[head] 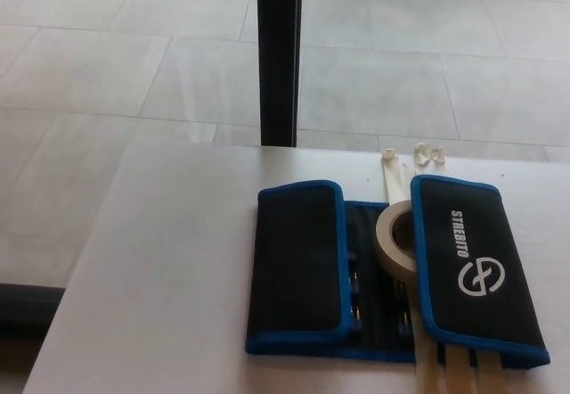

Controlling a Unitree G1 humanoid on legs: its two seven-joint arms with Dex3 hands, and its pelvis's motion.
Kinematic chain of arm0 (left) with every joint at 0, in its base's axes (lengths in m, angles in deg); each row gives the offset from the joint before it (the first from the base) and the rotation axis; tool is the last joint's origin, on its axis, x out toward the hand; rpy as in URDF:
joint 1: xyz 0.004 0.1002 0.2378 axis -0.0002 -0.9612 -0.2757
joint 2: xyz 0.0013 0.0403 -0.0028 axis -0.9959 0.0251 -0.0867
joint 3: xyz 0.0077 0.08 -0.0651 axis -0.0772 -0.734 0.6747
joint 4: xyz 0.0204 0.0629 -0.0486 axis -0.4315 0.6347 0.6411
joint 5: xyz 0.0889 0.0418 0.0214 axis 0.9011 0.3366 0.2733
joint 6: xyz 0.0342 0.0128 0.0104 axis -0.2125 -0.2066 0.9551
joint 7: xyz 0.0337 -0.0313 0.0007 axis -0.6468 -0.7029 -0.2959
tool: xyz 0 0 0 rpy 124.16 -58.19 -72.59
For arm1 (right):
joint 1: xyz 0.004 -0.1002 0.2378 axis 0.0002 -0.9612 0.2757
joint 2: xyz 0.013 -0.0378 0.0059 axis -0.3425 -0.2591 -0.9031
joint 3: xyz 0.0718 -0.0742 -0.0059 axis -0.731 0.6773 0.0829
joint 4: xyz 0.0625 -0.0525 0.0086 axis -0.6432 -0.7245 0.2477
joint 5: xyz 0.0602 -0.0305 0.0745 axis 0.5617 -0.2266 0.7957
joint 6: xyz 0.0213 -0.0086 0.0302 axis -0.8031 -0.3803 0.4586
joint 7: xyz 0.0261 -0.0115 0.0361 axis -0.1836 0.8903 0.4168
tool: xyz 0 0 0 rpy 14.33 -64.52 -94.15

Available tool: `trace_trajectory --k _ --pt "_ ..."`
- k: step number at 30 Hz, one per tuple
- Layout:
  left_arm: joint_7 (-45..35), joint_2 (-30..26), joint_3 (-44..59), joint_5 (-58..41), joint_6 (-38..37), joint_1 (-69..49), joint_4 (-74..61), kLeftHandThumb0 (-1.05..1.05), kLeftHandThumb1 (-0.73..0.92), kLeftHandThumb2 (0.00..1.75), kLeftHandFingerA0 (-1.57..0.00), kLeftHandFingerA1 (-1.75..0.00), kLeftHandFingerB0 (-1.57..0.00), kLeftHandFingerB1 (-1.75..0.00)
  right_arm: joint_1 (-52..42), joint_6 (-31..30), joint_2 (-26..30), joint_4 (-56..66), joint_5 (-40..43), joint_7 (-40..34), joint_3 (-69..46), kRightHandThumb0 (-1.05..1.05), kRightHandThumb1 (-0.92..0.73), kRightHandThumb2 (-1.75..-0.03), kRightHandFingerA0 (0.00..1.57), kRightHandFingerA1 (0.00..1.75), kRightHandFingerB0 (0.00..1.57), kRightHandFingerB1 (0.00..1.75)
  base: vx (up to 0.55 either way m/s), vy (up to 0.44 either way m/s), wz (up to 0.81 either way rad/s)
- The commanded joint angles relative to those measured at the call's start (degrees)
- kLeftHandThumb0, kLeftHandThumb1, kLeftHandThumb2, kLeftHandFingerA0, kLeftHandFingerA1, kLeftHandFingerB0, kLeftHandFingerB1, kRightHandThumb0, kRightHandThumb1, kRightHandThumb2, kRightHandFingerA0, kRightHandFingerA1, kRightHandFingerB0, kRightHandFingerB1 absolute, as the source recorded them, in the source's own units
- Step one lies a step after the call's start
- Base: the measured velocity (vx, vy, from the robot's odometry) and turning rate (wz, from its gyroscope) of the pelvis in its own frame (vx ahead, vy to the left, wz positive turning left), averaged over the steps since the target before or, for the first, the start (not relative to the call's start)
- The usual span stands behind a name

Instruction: The robot uses its right hand to open a black folded toolkit cover kept in the middle of the desk

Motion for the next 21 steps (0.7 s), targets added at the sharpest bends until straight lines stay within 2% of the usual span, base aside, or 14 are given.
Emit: trace_trajectory --k 1,2,3,5,6,7,9,10,11,12,13,19,20,21 --pt "-0.44 -0.85 -0.59 -0.72 -1.63 -0.31 0.48 -0.88 0.83 0.66 -0.43 -0.57 -0.31 -0.4 -1.89 2.91 -4.02 11.04 -2.36 1.72 7.56 -0.75 -0.61 -0.97 0.06 0.44 0.0 0.34 0.0 0.0 0.16" --pt "-0.59 -0.83 -0.28 -1.12 -1.33 -0.27 0.56 -0.85 0.64 1.04 -0.4 -0.62 -0.27 -0.52 -3.2 9.16 -4.83 11.84 -2.61 3.82 8.83 -0.67 -0.61 -0.97 0.03 0.47 0.03 0.31 0.0 0.0 0.16" --pt "-0.81 -0.76 0.04 -1.58 -0.93 -0.26 0.42 -0.87 0.82 0.65 -0.41 -0.57 -0.31 -0.4 -5.15 11.64 -6.0 15.76 -3.73 3.95 11.05 -0.81 -0.61 -1.0 0.13 0.52 0.0 0.27 0.0 0.0 0.13" --pt "-0.61 -0.76 -0.12 -1.41 -1.07 -0.3 0.41 -0.86 0.82 0.65 -0.42 -0.57 -0.3 -0.39 -6.65 14.23 -6.7 17.49 -4.26 4.29 12.06 -0.75 -0.58 -1.01 0.13 0.54 0.0 0.31 0.0 0.0 0.12" --pt "-0.51 -0.73 -0.15 -1.37 -1.11 -0.31 0.38 -0.85 0.83 0.65 -0.43 -0.59 -0.33 -0.41 -7.7 13.2 -6.76 19.62 -5.79 3.71 13.81 -0.84 -0.8 -0.65 0.16 0.43 0.09 0.24 0.0 0.0 0.0" --pt "-0.57 -0.63 0.06 -1.62 -0.97 -0.31 0.4 -0.84 0.82 0.64 -0.43 -0.58 -0.33 -0.41 -8.11 12.73 -7.14 20.48 -6.15 3.85 15.15 -0.84 -0.62 -1.0 0.08 0.5 0.04 0.3 0.0 0.0 0.0" --pt "-0.75 -0.64 0.01 -1.55 -0.93 -0.3 0.74 -0.84 0.82 0.64 -0.43 -0.55 -0.32 -0.39 -9.3 12.53 -7.84 22.09 -7.68 4.2 19.14 -0.85 -0.62 -1.0 0.1 0.51 0.06 0.29 0.0 0.0 0.0" --pt "-0.13 -0.68 -0.54 -0.97 -1.03 -0.39 0.56 -0.87 0.82 0.65 -0.47 -0.56 -0.34 -0.4 -9.81 13.51 -7.98 22.27 -9.59 4.2 21.77 -0.78 -0.78 -0.65 0.15 0.48 0.1 0.26 0.0 0.0 0.0" --pt "-0.22 -0.65 -0.08 -1.5 -0.56 -0.27 0.62 -0.86 0.8 0.63 -0.44 -0.56 -0.34 -0.4 -10.27 14.28 -7.89 22.17 -11.03 4.57 24.12 -0.78 -0.61 -0.98 0.1 0.52 0.06 0.34 0.0 0.0 0.0" --pt "-0.04 -0.67 -0.4 -1.19 -0.84 -0.27 0.6 -0.86 0.83 0.64 -0.43 -0.56 -0.33 -0.4 -10.59 14.52 -7.96 21.99 -12.53 4.09 26.22 -0.78 -0.77 -0.65 0.17 0.46 0.12 0.26 0.0 0.0 0.0" --pt "-0.36 -0.69 -0.26 -1.39 -0.7 -0.3 0.57 -0.86 0.82 0.65 -0.42 -0.55 -0.31 -0.4 -10.54 15.15 -7.68 21.13 -13.69 4.13 27.79 -0.81 -0.61 -0.99 0.09 0.53 0.05 0.32 0.0 0.0 0.0" --pt "-0.42 -0.69 0.25 -1.94 -0.71 0.06 0.6 -0.84 0.81 0.64 -0.44 -0.56 -0.33 -0.4 -9.15 18.98 -7.26 15.71 -17.8 3.06 33.31 -0.78 -0.57 -1.0 0.17 0.57 0.0 0.36 0.0 0.0 0.0" --pt "-0.37 -0.75 -0.2 -1.52 -0.66 -0.01 0.49 -0.85 0.82 0.65 -0.45 -0.58 -0.33 -0.4 -8.39 19.07 -7.56 13.89 -18.67 2.78 34.48 -0.85 -0.6 -1.0 0.07 0.52 0.0 0.35 0.0 0.0 0.0" --pt "-0.73 -0.79 -0.27 -1.46 -0.89 -0.14 0.56 -0.89 0.82 0.65 -0.43 -0.56 -0.33 -0.4 -7.84 18.94 -7.55 12.81 -19.3 2.73 35.31 -0.91 -0.62 -1.0 0.02 0.48 0.11 0.33 0.0 0.0 0.0"
